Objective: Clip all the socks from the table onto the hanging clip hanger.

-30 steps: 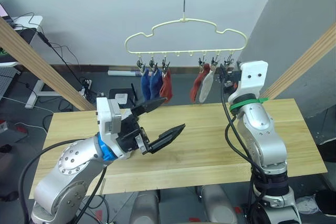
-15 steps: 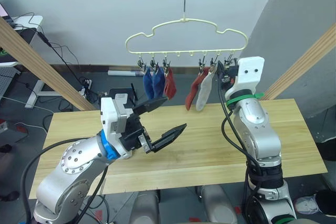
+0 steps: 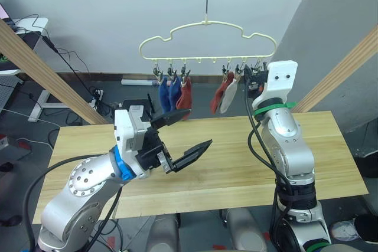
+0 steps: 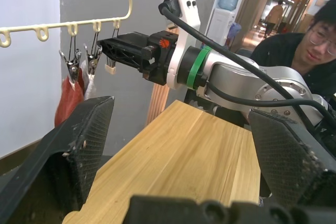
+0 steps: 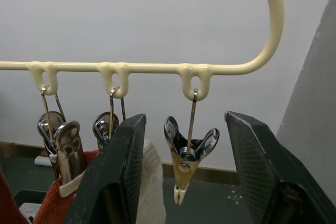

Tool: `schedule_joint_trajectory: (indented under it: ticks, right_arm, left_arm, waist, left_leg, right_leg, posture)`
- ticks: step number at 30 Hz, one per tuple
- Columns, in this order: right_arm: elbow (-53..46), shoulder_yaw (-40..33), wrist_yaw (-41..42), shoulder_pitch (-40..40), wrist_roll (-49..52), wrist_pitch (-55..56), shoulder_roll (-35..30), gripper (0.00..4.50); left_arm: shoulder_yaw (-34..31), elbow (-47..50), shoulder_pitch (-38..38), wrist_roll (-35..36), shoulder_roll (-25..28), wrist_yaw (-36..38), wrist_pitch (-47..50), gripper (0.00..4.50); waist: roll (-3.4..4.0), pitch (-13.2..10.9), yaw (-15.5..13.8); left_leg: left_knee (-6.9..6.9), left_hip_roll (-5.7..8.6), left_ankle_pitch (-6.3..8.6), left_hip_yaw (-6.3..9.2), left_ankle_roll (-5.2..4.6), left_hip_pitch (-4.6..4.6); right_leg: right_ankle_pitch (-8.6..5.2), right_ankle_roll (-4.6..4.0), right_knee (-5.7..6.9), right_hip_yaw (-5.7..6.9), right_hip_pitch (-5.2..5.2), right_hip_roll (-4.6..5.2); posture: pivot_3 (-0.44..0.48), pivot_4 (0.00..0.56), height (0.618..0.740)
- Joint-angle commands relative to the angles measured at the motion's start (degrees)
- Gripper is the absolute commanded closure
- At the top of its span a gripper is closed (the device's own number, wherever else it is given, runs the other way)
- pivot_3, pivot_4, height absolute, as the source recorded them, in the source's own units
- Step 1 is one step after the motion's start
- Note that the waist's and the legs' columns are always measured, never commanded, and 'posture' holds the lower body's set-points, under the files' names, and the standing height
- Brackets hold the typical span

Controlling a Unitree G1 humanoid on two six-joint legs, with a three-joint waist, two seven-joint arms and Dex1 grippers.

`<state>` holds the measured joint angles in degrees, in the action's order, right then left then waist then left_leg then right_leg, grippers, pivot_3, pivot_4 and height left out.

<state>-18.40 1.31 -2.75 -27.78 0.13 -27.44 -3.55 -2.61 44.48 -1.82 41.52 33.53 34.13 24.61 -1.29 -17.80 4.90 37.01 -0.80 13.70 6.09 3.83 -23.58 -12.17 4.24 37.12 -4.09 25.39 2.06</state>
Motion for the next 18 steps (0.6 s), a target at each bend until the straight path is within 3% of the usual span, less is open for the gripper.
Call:
schedule_joint_trajectory:
  ticks: [1, 6, 14, 18]
  right_arm:
    - [-1.42, -0.54, -0.06, -0.63, -0.1, 1.2, 0.41, 2.93]
    - [-1.06, -0.79, -0.02, -0.96, -0.03, 1.32, 0.6, 4.42]
    - [-1.56, -1.58, 4.72, -0.36, 1.44, 0.81, -3.4, 4.49]
    - [-2.35, -9.17, 18.8, -1.32, 14.63, -9.64, -12.9, 4.49]
  left_arm:
    - [0.36, 2.23, 0.15, -0.12, -0.31, -0.39, -0.36, 0.0]
    - [0.77, 2.15, -0.14, -0.34, -0.43, -0.64, -0.34, 0.0]
    - [1.6, 1.87, 0.89, -1.22, -0.31, -0.37, -0.98, 0.0]
    - [1.4, -3.96, 4.69, -6.44, 1.94, 0.42, -0.9, 0.0]
  waist:
    - [0.0, 0.0, 0.0]
    - [0.0, 0.0, 0.0]
    - [0.01, -0.01, 0.0]
    - [0.03, -0.03, 0.0]
  left_leg:
    - [0.0, 0.0, 0.0, 0.0, 0.0, 0.0]
    - [0.0, 0.0, 0.0, 0.0, 0.0, 0.0]
    - [0.0, 0.0, 0.0, -0.01, 0.0, 0.0]
    - [-0.01, 0.0, 0.0, 0.0, 0.0, 0.0]
  right_leg:
    - [0.0, 0.0, 0.0, 0.0, 0.0, 0.0]
    - [0.0, 0.0, 0.0, 0.0, 0.0, 0.0]
    - [0.0, 0.0, -0.01, 0.0, 0.0, 0.0]
    - [0.0, 0.0, -0.02, 0.0, -0.02, 0.0]
  posture:
    - [-0.054, 0.286, 0.74]
    - [-0.053, 0.287, 0.74]
    - [-0.058, 0.291, 0.74]
    - [-0.093, 0.305, 0.74]
